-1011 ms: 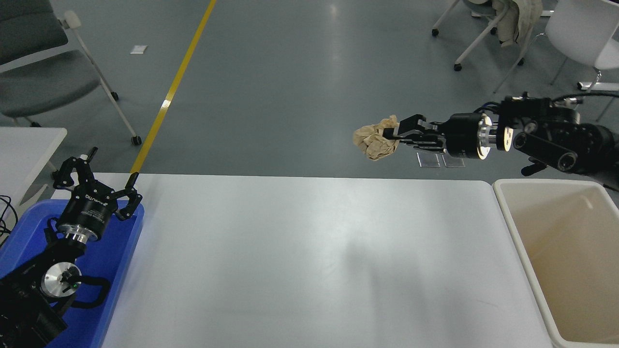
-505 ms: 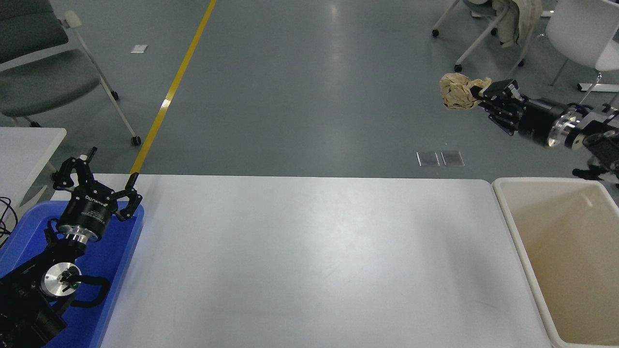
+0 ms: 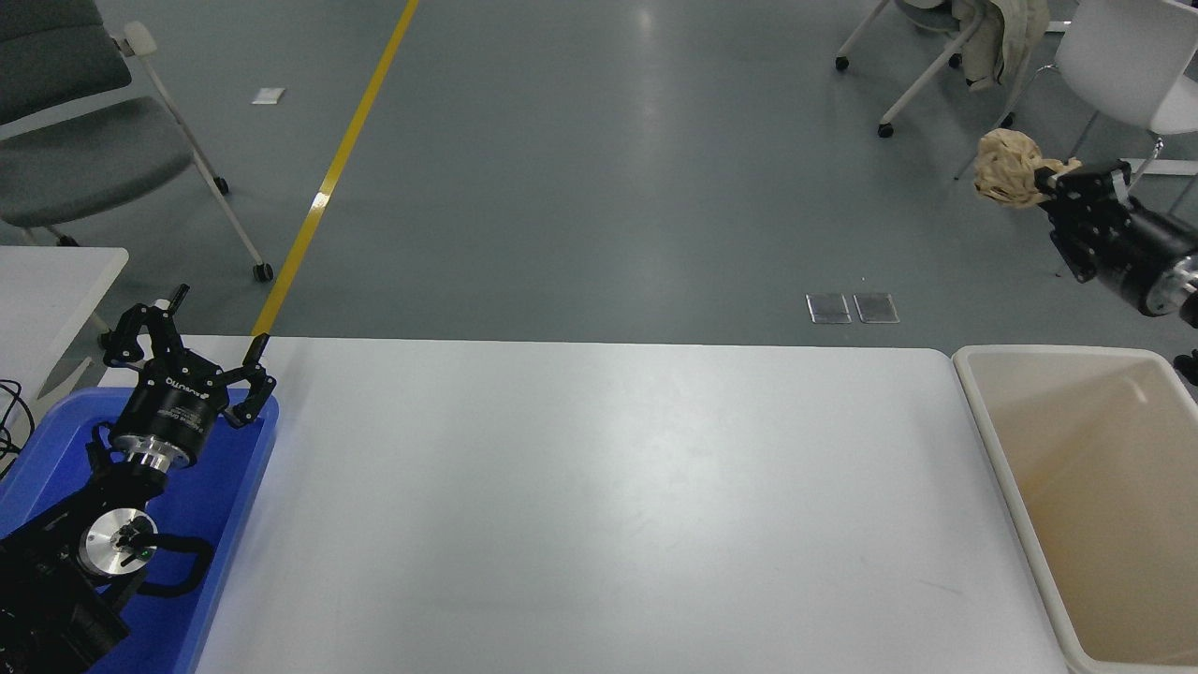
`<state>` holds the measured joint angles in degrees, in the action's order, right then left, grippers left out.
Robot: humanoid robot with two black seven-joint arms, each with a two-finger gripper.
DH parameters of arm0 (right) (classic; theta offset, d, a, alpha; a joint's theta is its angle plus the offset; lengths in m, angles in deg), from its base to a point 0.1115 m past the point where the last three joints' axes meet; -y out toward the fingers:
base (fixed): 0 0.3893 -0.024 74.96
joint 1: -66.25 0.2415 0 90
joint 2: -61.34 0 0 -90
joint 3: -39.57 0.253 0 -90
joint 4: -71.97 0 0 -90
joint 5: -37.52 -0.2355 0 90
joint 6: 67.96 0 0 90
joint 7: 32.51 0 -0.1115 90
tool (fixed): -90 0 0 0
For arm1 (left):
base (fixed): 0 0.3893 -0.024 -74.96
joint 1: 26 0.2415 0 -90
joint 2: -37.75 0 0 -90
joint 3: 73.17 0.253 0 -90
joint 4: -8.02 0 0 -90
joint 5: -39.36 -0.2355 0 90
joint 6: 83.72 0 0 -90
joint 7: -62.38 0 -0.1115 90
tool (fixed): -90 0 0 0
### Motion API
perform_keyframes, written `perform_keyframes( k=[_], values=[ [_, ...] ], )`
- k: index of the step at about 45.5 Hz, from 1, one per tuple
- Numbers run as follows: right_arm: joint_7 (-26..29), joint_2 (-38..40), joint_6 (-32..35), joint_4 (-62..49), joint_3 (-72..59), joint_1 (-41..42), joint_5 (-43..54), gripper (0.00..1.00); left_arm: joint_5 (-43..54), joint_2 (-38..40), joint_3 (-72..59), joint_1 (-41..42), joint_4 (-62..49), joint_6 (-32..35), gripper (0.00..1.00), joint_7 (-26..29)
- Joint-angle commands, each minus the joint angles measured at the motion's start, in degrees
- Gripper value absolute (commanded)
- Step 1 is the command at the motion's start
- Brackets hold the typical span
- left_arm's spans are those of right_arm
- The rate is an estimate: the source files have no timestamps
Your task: Clean the table surface
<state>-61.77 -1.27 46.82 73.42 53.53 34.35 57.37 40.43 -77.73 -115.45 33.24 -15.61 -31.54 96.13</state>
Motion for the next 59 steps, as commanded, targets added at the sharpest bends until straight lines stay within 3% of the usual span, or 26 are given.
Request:
perform_keyframes(
  k=[1, 12, 20, 46, 59],
  values=[
    [5.2, 0.2, -3.1, -2.2, 8.8, -2.1, -0.1, 0.00, 0.0, 0.0, 0.0, 0.0, 0.0, 0.0, 1.00, 0.0],
    [14.8, 0.1, -12.1, -2.2, 18.1, -4.7, -0.8, 0.00, 0.0, 0.1, 0.0, 0.0, 0.0, -0.1, 1.00, 0.0],
    [18.3, -0.1, -17.5, -2.2, 21.1, -6.2, -4.7, 0.00, 0.0, 0.0, 0.0, 0.0, 0.0, 0.0, 1.00, 0.0],
    [19.7, 0.4, -23.6, -4.1, 23.5, -10.7, -9.7, 0.00, 0.0, 0.0, 0.0, 0.0, 0.0, 0.0, 1.00, 0.0],
    [19.5, -0.5, -23.5, -3.7, 14.6, -13.7, -9.4, 0.00, 0.0, 0.0, 0.0, 0.0, 0.0, -0.1, 1.00, 0.0]
  ],
)
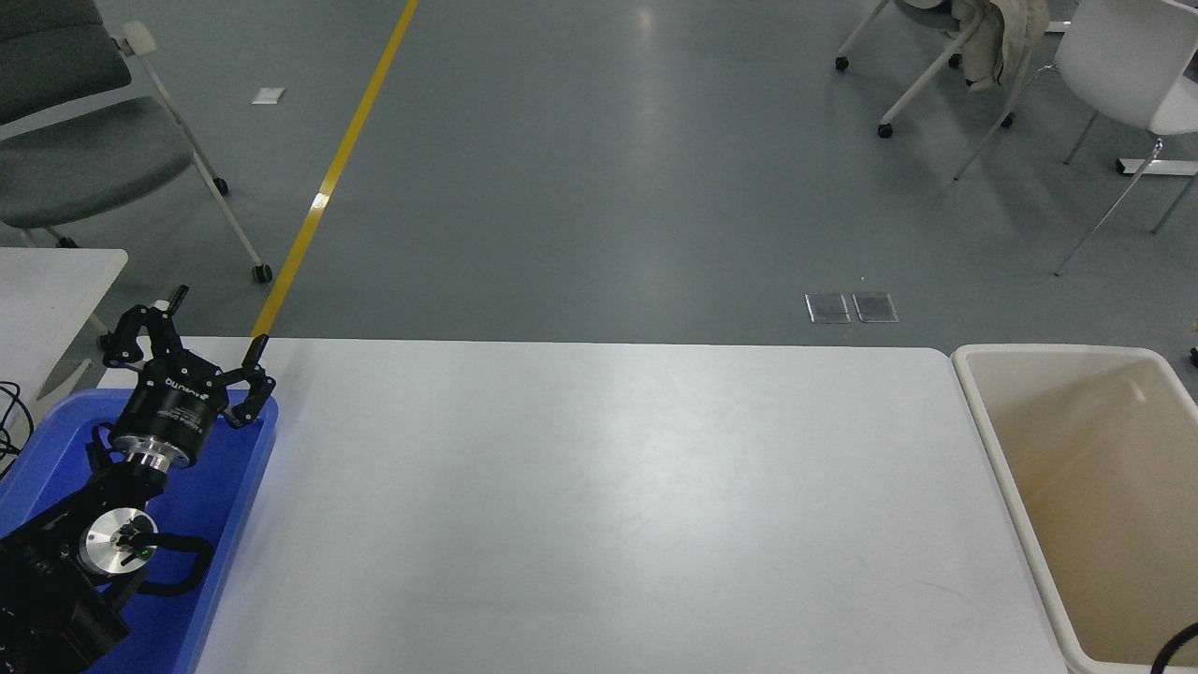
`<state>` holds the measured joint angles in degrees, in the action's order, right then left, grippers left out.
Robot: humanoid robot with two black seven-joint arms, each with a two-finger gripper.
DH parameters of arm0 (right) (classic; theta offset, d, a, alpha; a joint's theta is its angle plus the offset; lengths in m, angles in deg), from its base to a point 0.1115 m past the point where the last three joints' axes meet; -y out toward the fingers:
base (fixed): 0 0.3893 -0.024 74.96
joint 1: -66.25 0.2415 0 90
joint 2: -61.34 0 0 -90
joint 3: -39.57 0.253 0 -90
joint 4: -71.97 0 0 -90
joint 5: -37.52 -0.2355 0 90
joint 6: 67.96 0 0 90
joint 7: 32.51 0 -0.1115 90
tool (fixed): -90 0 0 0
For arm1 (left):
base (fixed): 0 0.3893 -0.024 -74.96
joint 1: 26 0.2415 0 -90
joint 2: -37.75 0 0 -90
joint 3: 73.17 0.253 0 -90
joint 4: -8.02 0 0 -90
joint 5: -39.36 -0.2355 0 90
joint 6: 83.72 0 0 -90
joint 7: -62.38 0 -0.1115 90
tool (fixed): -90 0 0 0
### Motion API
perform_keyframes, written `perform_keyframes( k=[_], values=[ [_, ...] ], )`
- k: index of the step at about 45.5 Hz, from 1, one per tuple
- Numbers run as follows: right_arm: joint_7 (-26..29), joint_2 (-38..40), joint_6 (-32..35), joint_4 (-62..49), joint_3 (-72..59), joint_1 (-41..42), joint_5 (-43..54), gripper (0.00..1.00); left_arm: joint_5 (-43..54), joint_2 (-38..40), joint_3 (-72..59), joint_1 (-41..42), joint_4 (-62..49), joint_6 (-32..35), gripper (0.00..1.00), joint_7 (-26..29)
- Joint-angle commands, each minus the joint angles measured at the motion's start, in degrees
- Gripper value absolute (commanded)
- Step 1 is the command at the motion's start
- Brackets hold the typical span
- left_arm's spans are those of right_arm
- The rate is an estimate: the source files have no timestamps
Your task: Clean the table surface
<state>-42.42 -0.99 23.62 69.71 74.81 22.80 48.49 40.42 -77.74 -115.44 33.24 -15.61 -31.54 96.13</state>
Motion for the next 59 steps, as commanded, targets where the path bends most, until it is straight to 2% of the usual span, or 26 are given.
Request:
perform_keyframes(
  k=[1, 14, 26, 31, 44, 59],
  values=[
    [0.2, -0.9, -0.3, 0.1, -8.0, -2.4, -0.8, 0.00, 0.0, 0.0, 0.0, 0.0, 0.0, 0.0, 1.00, 0.0],
    [-0.2, -2.9, -0.2, 0.2, -23.1, -5.9, -0.2, 0.00, 0.0, 0.0, 0.0, 0.0, 0.0, 0.0, 1.00, 0.0],
    [-0.2, -4.7, 0.5, 0.4, -51.3, -8.3, 0.1, 0.00, 0.0, 0.0, 0.0, 0.0, 0.0, 0.0, 1.00, 0.0],
    [-0.2, -5.2, 0.5, 0.4, -58.9, -8.6, 0.1, 0.00, 0.0, 0.1, 0.0, 0.0, 0.0, 0.0, 1.00, 0.0],
    [-0.2, -6.2, 0.6, 0.4, -65.8, -10.1, 0.2, 0.00, 0.0, 0.1, 0.0, 0.0, 0.0, 0.0, 1.00, 0.0],
    [-0.4, -7.8, 0.4, 0.4, -65.8, -10.5, 0.2, 0.00, 0.0, 0.1, 0.0, 0.0, 0.0, -0.1, 1.00, 0.0]
  ],
)
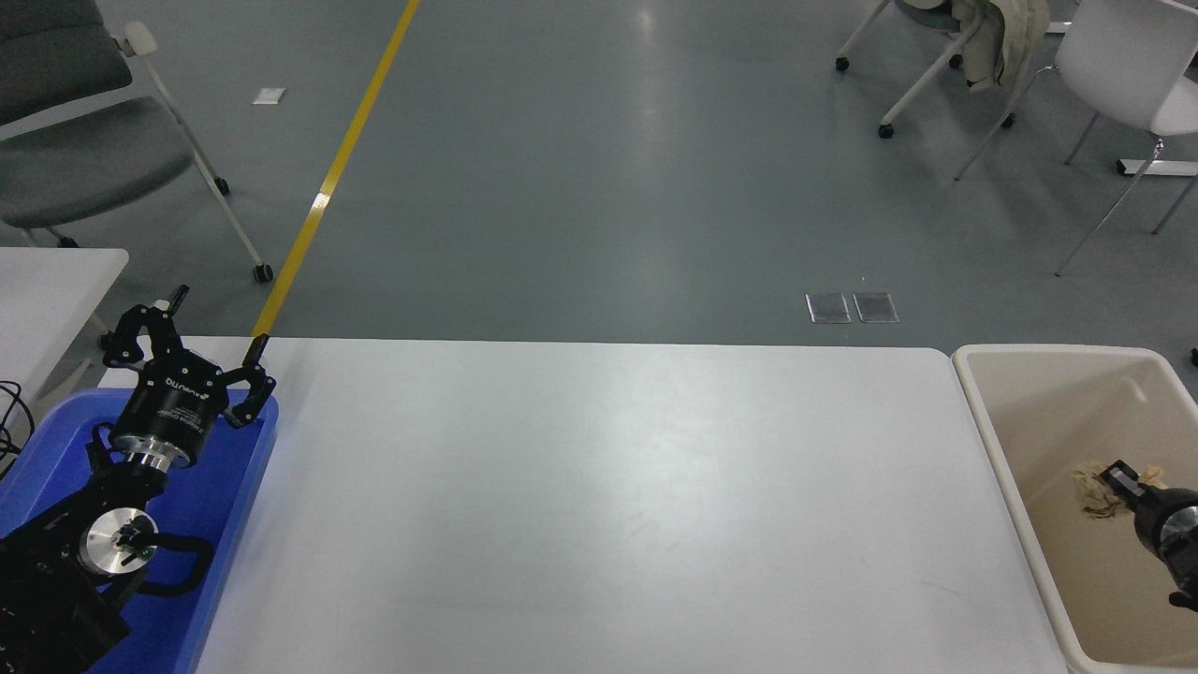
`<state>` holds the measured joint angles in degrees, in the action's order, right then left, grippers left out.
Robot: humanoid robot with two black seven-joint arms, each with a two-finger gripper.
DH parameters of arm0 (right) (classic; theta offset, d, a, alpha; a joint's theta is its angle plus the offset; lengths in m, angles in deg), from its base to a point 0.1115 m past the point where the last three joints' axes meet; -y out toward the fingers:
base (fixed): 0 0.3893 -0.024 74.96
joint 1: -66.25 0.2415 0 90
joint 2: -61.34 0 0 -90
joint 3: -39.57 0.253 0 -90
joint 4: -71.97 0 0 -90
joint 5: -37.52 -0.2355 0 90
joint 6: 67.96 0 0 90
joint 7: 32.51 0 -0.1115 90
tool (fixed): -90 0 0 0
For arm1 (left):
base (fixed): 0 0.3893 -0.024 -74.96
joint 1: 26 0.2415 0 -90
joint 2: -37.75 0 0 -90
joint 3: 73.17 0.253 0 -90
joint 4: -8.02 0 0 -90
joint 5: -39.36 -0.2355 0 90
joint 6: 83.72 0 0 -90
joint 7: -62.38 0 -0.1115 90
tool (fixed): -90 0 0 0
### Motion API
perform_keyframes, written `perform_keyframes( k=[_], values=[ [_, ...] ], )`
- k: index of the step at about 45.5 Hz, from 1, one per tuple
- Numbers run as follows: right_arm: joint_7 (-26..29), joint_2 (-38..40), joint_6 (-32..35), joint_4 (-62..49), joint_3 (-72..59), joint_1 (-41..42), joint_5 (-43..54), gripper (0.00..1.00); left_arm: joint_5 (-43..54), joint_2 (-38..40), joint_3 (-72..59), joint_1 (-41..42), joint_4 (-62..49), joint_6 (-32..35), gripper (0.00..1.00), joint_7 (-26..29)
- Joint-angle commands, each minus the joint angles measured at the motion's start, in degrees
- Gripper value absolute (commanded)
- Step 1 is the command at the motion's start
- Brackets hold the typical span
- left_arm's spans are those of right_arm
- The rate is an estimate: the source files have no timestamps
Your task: Clean the table surface
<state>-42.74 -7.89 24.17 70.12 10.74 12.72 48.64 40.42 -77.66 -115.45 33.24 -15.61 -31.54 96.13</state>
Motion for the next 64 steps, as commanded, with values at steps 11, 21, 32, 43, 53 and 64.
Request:
perform_keyframes(
  k=[11, 21, 32, 43, 53, 64],
  values=[
    [0.0, -0.9, -0.8, -0.1, -1.0, -0.4, -0.1, 0.08, 0.0, -0.1, 0.0, 0.0, 0.0, 0.0, 1.00, 0.0],
    [0.0, -0.9, -2.2, -0.3, -0.4, -0.4, -1.0, 0.50, 0.0, 0.0, 0.0, 0.0, 0.0, -0.1, 1.00, 0.0],
    [0.0, -0.8, -4.9, -0.3, 0.3, -0.1, -1.0, 0.82, 0.0, 0.0, 0.0, 0.0, 0.0, 0.0, 1.00, 0.0],
    [0.1, -0.1, -4.9, -0.6, 10.6, 1.2, -1.0, 0.93, 0.0, 0.0, 0.0, 0.0, 0.0, -0.1, 1.00, 0.0],
    [0.5, 2.3, -4.4, -0.4, 26.2, 6.4, -1.0, 0.99, 0.0, 0.0, 0.0, 0.0, 0.0, 0.0, 1.00, 0.0],
    [-0.7, 3.3, -4.5, -0.3, 31.7, 10.9, -1.0, 0.99, 0.0, -0.1, 0.0, 0.0, 0.0, 0.0, 1.00, 0.0]
  ],
)
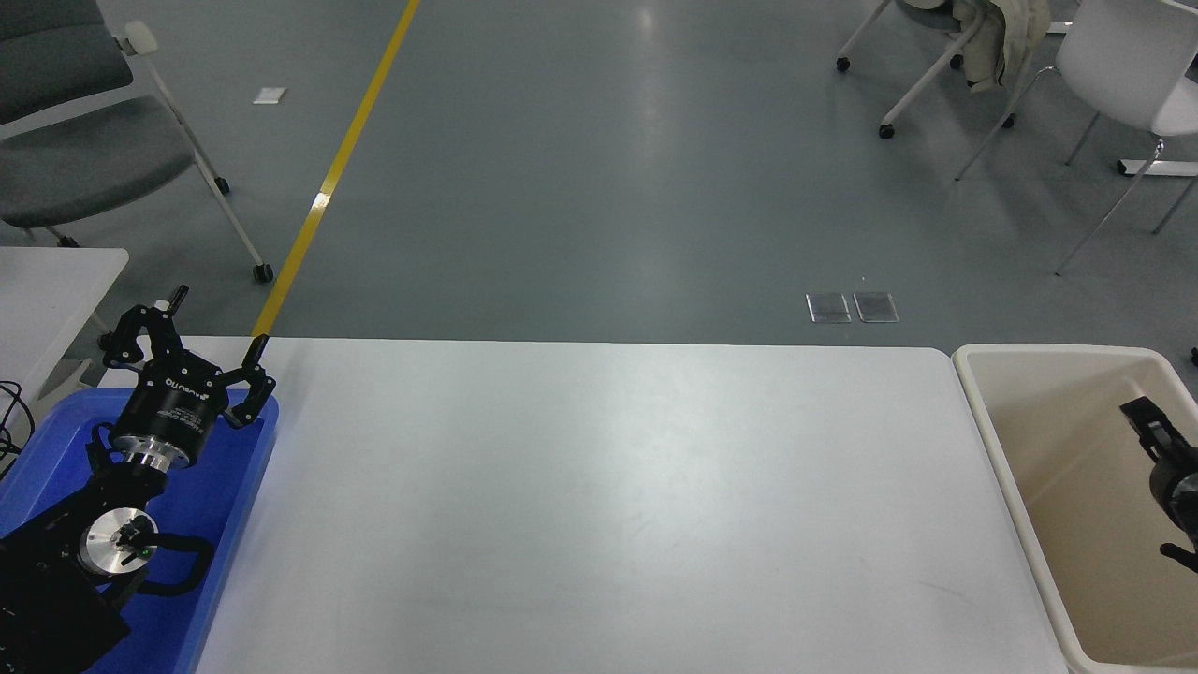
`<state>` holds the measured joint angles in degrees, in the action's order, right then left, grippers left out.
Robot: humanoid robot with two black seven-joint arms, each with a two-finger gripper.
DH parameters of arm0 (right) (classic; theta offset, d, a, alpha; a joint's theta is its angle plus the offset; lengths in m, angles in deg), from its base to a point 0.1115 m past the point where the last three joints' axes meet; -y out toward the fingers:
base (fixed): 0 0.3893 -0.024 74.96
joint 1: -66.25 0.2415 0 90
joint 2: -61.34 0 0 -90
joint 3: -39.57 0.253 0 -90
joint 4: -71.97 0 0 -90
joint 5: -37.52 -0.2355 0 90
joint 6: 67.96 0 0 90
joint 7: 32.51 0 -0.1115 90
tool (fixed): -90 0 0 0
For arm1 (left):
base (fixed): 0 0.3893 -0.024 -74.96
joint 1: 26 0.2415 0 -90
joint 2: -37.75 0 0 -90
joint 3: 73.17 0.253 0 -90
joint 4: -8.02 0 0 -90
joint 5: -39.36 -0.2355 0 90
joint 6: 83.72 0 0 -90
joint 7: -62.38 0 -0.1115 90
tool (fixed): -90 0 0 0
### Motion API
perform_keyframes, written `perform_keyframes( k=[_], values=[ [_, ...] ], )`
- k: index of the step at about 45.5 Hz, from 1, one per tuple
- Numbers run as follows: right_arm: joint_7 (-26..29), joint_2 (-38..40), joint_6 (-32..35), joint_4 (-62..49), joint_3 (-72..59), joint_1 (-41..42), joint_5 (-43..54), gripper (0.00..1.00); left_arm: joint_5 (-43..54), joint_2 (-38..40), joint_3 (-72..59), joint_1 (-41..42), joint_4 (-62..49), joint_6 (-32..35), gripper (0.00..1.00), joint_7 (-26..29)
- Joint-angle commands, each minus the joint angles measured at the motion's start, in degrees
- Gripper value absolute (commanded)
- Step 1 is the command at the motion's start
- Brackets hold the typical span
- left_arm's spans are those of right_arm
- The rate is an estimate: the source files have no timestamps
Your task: Clean the table surface
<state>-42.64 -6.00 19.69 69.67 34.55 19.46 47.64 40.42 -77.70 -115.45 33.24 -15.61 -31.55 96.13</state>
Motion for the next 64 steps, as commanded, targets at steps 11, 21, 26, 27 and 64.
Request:
perform_keyframes(
  k=[11, 21, 26, 27, 64],
  values=[
    [-1.5, 2.8, 0.1, 0.2, 24.9, 13.6, -0.2, 0.99, 0.0, 0.0, 0.0, 0.0, 0.0, 0.0, 1.00, 0.0],
    [-1.7, 3.5, 0.3, 6.6, 37.0, 18.6, -0.2, 0.99, 0.0, 0.0, 0.0, 0.0, 0.0, -0.1, 1.00, 0.0],
    [-5.1, 4.3, 0.4, 13.2, 40.7, 18.7, -0.3, 0.99, 0.0, 0.0, 0.0, 0.0, 0.0, 0.0, 1.00, 0.0],
    [-6.0, 4.5, 0.4, 14.5, 41.6, 18.7, -0.3, 0.99, 0.0, 0.0, 0.0, 0.0, 0.0, 0.0, 1.00, 0.0],
    [-13.1, -3.0, 15.1, 38.9, 71.9, -4.3, 1.6, 0.99, 0.0, 0.0, 0.0, 0.0, 0.0, 0.0, 1.00, 0.0]
  ],
)
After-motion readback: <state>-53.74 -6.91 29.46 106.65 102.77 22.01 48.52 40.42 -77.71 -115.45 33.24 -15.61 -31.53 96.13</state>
